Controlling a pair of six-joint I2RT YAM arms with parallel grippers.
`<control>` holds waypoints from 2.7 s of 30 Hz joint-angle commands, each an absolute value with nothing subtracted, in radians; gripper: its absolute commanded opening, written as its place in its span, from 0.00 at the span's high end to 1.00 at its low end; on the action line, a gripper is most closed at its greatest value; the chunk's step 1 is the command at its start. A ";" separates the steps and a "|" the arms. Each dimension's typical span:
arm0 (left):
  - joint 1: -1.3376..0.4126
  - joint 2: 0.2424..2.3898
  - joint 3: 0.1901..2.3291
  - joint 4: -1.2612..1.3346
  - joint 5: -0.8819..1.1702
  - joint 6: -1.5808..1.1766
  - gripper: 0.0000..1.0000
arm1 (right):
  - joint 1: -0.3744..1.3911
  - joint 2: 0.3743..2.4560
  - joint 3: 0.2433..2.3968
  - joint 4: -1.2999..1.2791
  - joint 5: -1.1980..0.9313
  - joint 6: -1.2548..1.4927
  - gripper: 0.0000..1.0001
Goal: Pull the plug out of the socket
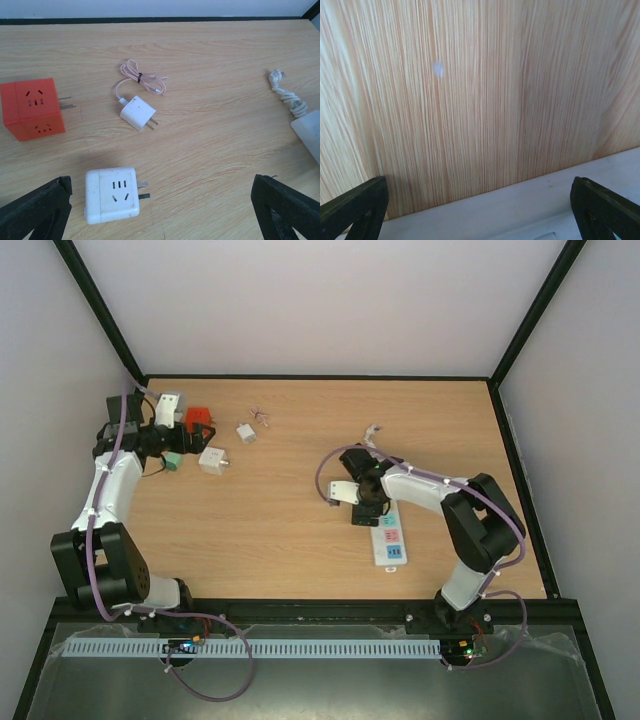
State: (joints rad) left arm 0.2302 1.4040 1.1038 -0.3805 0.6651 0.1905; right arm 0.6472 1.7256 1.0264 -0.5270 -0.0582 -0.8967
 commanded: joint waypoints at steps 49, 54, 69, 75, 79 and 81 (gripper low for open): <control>0.237 1.453 1.373 -0.530 0.500 0.181 0.00 | 0.020 1.498 1.291 -0.861 -0.324 -1.133 0.02; 0.249 1.492 1.562 -0.618 0.444 0.203 0.00 | 0.021 1.448 1.460 -0.878 -0.444 -0.943 0.02; 0.296 1.350 1.459 -0.630 0.311 0.241 0.00 | 0.006 1.143 1.220 -0.292 -0.501 -0.104 0.02; 0.295 1.226 1.229 -0.558 0.266 0.240 0.00 | -0.002 1.052 0.980 -0.135 -0.421 0.018 0.02; 0.296 1.173 1.122 -0.531 0.262 0.236 0.00 | -0.024 1.022 0.883 -0.094 -0.404 0.063 0.02; 0.296 1.149 1.079 -0.519 0.249 0.234 0.00 | -0.026 1.003 0.846 -0.085 -0.402 0.072 0.02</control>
